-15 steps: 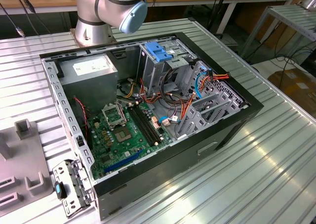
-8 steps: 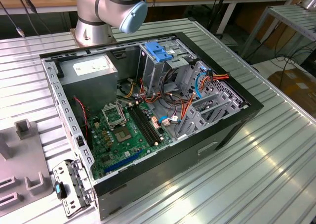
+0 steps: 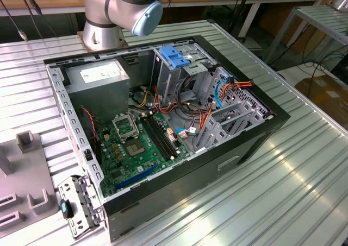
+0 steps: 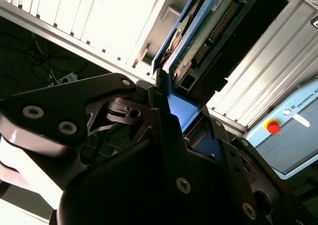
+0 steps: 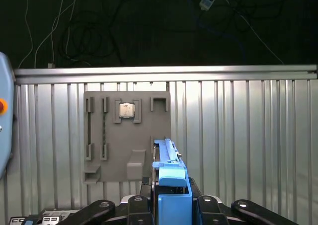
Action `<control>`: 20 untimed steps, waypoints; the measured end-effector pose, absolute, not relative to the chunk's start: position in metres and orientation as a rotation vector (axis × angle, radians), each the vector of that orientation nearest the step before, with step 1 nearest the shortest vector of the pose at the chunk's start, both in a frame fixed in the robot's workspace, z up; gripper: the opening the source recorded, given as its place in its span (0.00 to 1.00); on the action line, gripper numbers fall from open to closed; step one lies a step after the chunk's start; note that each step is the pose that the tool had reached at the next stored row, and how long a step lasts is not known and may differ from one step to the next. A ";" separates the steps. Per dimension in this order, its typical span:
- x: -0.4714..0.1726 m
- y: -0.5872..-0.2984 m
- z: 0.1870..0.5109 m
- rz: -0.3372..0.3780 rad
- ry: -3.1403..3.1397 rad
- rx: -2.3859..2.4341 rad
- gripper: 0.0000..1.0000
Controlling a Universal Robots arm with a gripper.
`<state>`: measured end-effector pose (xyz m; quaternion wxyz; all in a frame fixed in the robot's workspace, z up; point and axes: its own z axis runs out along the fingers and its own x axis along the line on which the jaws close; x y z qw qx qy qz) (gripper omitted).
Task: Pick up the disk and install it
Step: 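Pick up the disk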
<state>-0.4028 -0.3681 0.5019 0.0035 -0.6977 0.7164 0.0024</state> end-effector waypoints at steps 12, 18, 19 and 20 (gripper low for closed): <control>-0.382 -0.369 0.502 0.008 2.246 -2.187 0.37; -0.372 -0.369 0.502 0.008 2.246 -2.187 0.37; -0.371 -0.369 0.502 0.008 2.246 -2.187 0.37; -0.369 -0.369 0.502 0.008 2.246 -2.187 0.37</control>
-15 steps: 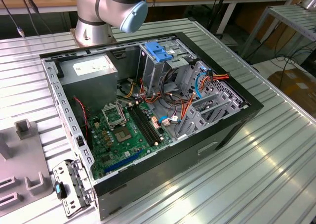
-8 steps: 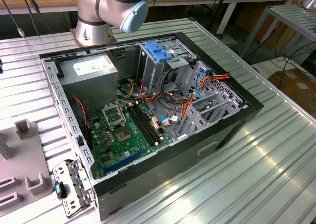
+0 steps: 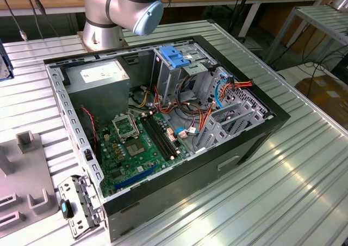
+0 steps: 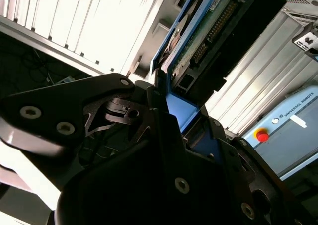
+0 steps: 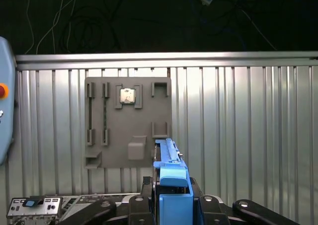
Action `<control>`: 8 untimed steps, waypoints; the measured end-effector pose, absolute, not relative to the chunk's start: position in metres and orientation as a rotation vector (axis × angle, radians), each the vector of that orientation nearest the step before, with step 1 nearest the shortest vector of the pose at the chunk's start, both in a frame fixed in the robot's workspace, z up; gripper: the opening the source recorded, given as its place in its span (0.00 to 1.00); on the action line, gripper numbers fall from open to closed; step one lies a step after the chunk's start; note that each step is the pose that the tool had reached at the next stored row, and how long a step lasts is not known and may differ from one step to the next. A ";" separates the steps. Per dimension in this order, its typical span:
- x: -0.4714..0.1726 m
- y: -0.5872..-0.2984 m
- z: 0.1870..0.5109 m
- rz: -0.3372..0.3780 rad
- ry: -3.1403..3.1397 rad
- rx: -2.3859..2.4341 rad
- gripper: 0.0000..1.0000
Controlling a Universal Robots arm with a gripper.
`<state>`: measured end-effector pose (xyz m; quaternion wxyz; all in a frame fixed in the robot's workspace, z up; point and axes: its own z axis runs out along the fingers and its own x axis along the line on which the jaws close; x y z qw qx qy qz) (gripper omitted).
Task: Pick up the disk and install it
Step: 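Pick up the disk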
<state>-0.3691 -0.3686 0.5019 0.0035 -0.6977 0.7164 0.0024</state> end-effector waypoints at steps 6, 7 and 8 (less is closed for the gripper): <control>-0.361 -0.370 0.502 0.008 2.246 -2.187 0.37; -0.360 -0.372 0.502 0.008 2.246 -2.187 0.37; -0.360 -0.373 0.502 0.008 2.246 -2.187 0.37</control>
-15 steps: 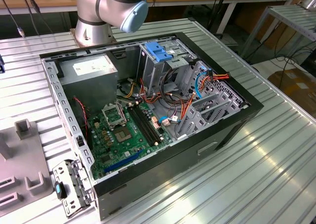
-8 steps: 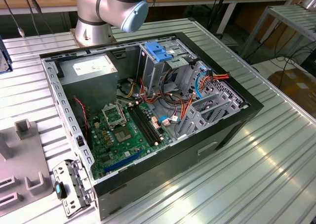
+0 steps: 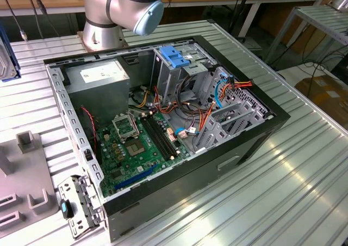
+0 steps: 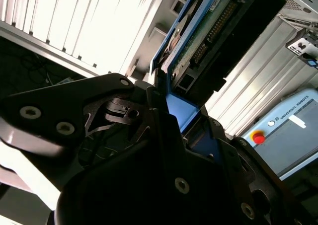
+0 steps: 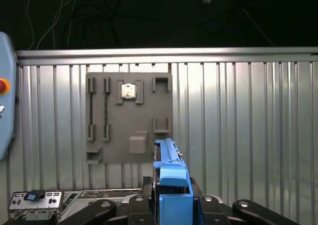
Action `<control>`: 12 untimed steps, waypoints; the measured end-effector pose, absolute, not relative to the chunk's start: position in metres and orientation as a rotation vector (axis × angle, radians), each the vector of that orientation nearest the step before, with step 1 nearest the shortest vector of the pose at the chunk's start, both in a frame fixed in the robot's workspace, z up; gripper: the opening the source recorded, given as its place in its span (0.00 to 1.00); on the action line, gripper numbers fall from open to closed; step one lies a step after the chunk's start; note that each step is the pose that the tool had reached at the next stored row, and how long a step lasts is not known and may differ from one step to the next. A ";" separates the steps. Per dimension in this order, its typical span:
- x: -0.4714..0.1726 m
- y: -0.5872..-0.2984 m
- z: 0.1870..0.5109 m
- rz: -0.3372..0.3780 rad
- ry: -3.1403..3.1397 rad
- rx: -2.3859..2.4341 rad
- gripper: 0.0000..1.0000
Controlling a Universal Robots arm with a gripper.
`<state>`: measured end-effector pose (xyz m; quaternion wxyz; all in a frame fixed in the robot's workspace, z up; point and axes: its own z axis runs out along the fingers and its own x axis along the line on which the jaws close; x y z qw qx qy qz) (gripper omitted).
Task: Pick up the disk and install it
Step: 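Pick up the disk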
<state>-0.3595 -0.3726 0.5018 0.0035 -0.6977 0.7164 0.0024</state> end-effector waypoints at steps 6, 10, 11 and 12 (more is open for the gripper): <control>-0.358 -0.380 0.502 0.008 2.246 -2.187 0.37; -0.354 -0.385 0.502 0.008 2.246 -2.187 0.37; -0.352 -0.386 0.502 0.008 2.246 -2.187 0.37; -0.350 -0.387 0.502 0.008 2.246 -2.187 0.37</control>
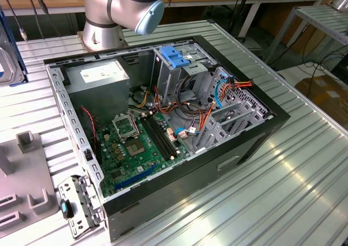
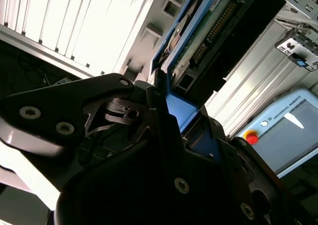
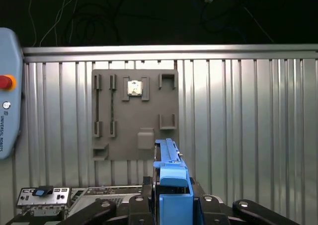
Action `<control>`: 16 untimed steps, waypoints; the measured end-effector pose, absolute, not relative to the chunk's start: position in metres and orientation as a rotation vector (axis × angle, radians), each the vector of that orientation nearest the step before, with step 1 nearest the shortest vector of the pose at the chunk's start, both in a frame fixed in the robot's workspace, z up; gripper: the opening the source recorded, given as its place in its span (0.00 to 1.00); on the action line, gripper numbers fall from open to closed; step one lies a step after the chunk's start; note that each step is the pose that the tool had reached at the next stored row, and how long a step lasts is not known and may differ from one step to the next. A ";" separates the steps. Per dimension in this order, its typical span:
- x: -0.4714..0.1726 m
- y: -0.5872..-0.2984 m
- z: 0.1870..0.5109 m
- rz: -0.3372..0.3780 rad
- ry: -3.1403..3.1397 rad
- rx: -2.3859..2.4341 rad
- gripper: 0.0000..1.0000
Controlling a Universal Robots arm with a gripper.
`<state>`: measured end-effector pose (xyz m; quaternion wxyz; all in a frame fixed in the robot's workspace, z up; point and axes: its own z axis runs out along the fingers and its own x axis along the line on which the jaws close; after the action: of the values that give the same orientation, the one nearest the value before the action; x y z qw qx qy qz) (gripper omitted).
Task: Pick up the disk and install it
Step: 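Pick up the disk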
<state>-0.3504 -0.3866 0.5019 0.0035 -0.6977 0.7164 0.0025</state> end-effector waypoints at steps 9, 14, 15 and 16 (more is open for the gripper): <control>-0.337 -0.392 0.502 0.008 2.246 -2.187 0.37; -0.332 -0.399 0.502 0.008 2.246 -2.187 0.37; -0.331 -0.400 0.502 0.008 2.246 -2.187 0.37; -0.330 -0.401 0.502 0.008 2.246 -2.187 0.37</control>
<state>-0.3305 -0.4008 0.5019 0.0034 -0.6977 0.7164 0.0025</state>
